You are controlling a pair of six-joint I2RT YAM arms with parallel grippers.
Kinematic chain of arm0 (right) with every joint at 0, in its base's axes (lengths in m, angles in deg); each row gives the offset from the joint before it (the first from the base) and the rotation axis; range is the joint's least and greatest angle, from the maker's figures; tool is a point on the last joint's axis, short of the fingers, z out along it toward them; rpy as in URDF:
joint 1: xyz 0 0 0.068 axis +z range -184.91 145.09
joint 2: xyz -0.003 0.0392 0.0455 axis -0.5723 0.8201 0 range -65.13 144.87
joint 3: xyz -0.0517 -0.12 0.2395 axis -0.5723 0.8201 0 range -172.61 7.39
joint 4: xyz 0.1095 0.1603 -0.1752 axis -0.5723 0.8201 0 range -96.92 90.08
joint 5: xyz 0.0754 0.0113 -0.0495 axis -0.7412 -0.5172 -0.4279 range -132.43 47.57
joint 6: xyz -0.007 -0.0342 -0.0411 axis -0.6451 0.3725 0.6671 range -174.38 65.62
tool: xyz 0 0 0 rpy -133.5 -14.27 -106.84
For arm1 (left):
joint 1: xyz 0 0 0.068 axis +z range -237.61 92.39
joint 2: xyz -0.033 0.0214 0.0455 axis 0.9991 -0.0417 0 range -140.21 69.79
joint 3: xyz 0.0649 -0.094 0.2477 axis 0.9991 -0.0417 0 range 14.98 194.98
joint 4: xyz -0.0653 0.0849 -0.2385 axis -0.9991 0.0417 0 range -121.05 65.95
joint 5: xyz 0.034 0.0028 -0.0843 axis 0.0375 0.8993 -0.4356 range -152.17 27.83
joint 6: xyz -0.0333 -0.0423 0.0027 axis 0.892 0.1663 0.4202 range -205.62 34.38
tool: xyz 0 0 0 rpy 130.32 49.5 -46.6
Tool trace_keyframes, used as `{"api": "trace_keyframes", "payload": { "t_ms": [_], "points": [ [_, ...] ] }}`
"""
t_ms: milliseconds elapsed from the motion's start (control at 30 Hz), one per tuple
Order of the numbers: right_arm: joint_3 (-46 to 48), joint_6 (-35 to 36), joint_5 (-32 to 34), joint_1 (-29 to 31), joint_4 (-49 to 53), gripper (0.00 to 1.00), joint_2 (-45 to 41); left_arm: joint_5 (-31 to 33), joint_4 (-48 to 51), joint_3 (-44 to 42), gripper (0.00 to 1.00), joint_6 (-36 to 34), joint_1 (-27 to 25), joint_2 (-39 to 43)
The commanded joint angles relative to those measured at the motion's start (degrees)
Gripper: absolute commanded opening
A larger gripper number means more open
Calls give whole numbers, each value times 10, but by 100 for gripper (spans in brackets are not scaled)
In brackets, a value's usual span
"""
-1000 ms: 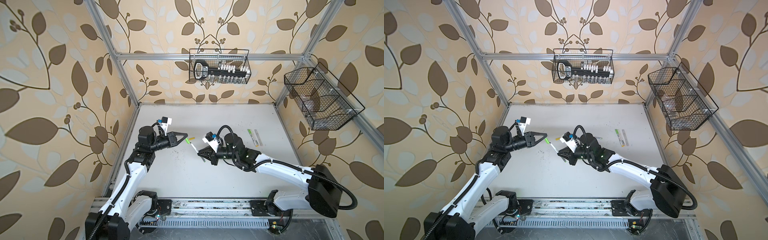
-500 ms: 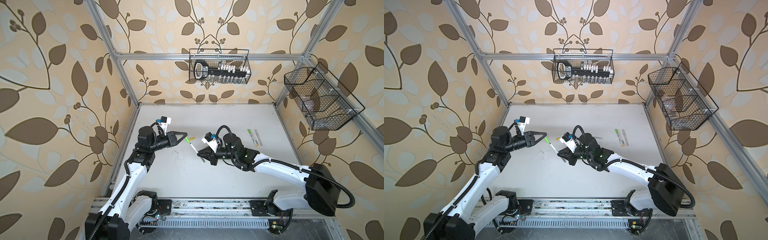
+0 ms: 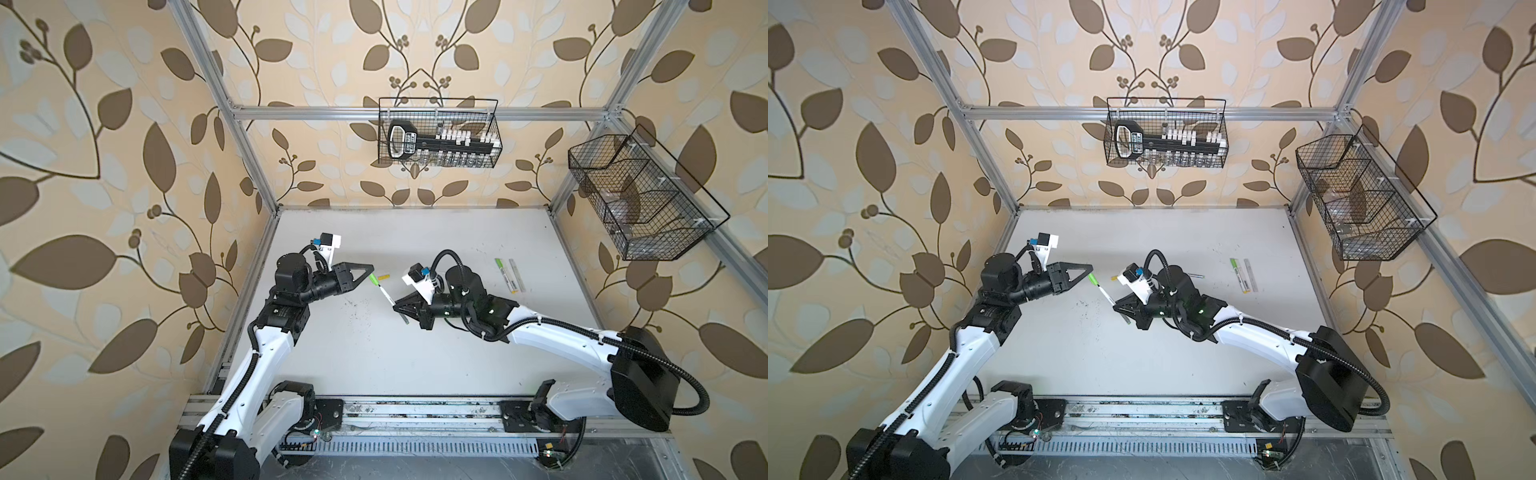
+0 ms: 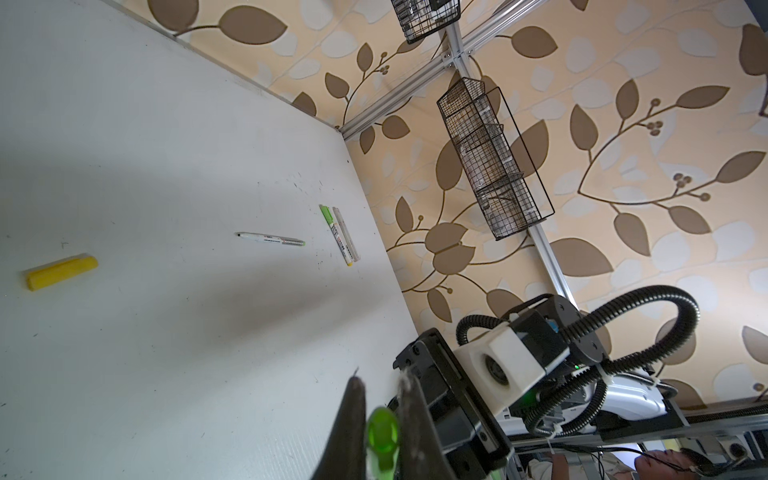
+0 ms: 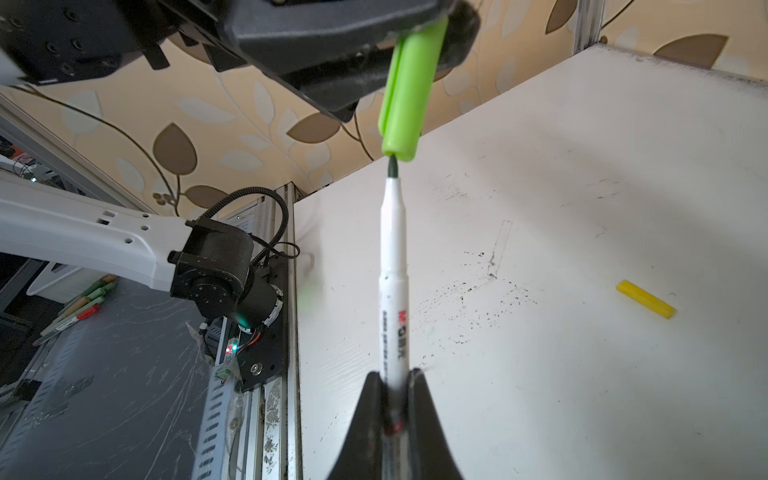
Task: Insert the pens into the pen caps
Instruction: 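Press the green cap down onto the white pen with the left gripper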
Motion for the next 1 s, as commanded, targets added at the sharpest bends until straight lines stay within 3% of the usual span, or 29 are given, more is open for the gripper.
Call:
{"api": "trace_keyframes", "payload": {
  "t_ms": [0,567,967],
  "points": [
    [-23,4,0,2,-4,9,7,-13,-23,-2,0,0,-1,3],
    [-53,9,4,-1,5,9,22,-27,-14,3,0,-5,-7,-4],
    [-87,-5,34,-4,18,0,23,25,105,41,0,-100,-74,-29]
  ]
}}
